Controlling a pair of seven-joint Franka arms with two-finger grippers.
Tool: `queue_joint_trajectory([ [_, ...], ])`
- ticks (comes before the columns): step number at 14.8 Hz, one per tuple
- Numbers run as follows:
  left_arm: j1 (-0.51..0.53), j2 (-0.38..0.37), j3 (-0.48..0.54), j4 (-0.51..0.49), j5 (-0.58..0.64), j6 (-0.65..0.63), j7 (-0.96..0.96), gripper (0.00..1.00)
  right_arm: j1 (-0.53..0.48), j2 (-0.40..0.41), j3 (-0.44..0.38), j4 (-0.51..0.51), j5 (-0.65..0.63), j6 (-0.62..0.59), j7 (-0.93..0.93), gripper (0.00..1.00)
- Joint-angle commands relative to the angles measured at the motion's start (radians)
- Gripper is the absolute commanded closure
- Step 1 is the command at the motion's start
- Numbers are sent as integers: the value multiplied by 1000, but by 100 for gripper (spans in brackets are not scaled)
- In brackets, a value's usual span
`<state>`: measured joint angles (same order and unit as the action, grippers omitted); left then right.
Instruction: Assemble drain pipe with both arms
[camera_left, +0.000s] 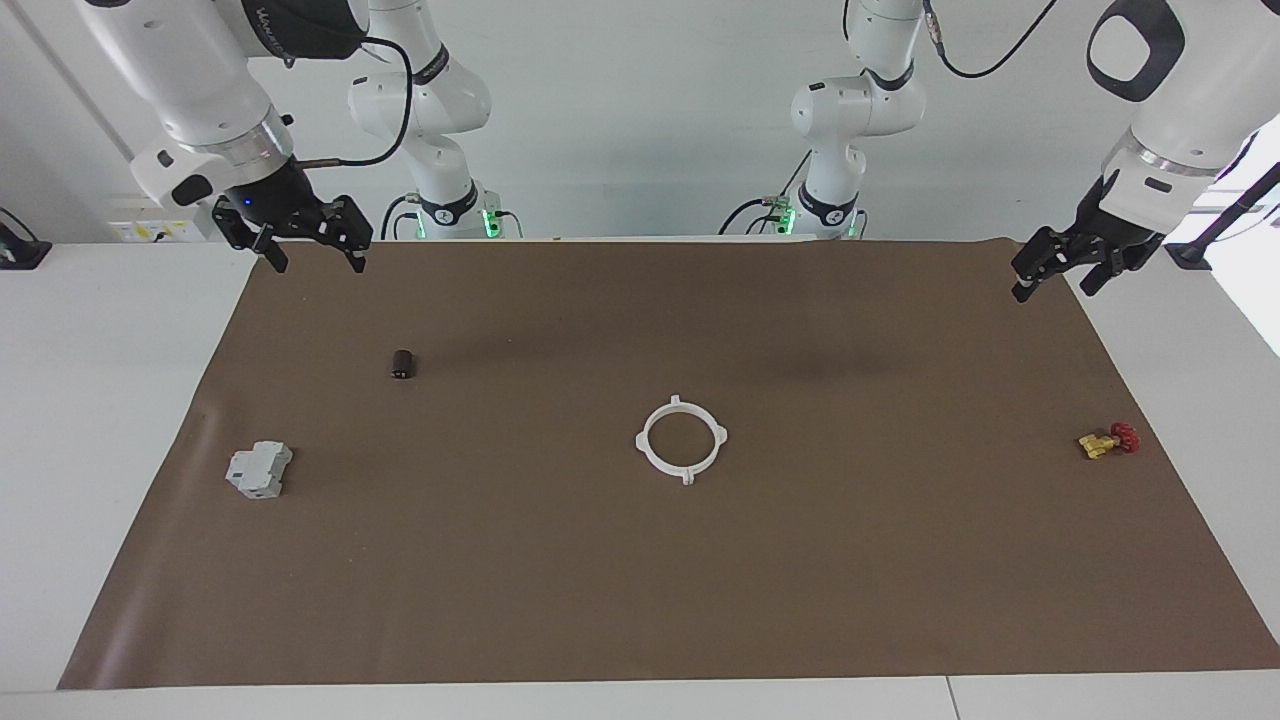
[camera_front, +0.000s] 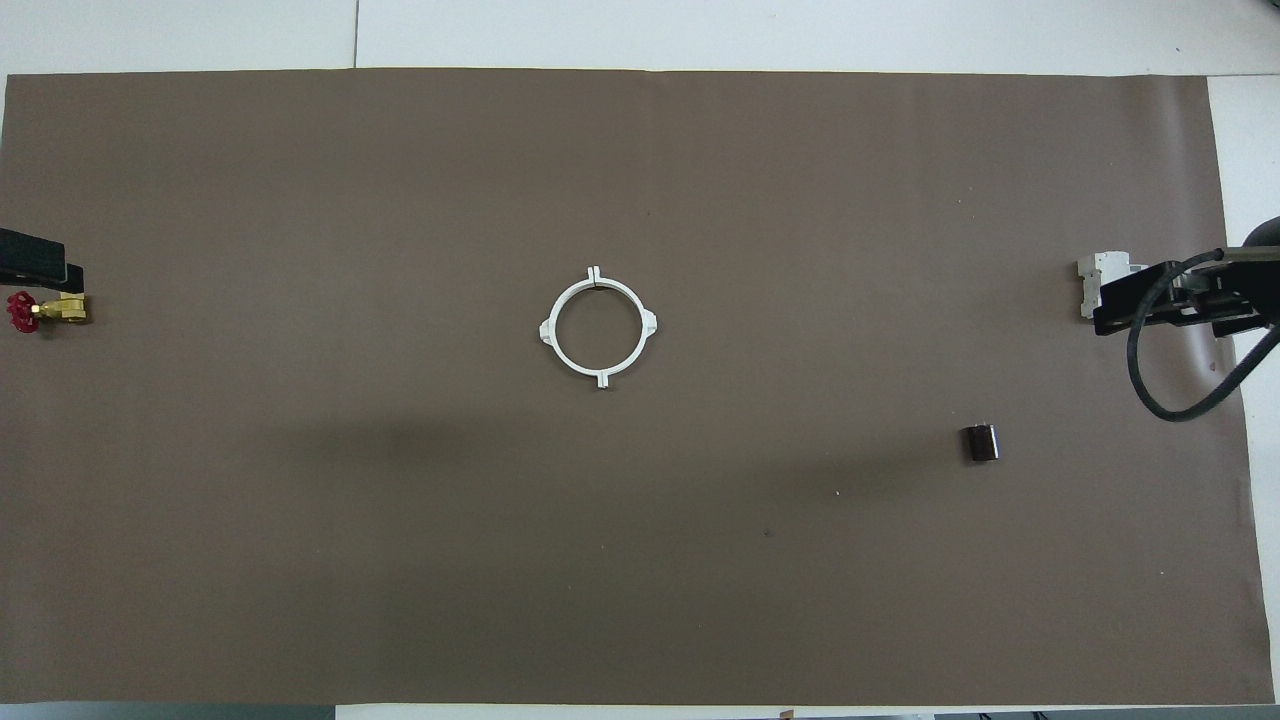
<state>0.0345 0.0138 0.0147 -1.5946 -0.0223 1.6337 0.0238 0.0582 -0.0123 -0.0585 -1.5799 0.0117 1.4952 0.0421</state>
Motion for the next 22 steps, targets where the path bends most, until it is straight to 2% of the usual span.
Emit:
queue_joint_trajectory([
  [1, -2, -11, 2, -8, -14, -26, 22, 0, -12, -6, 8, -15, -6, 20, -10, 0],
  [22, -4, -15, -10, -24, 24, 11, 7, 0, -12, -6, 9, -15, -6, 20, -4, 0],
])
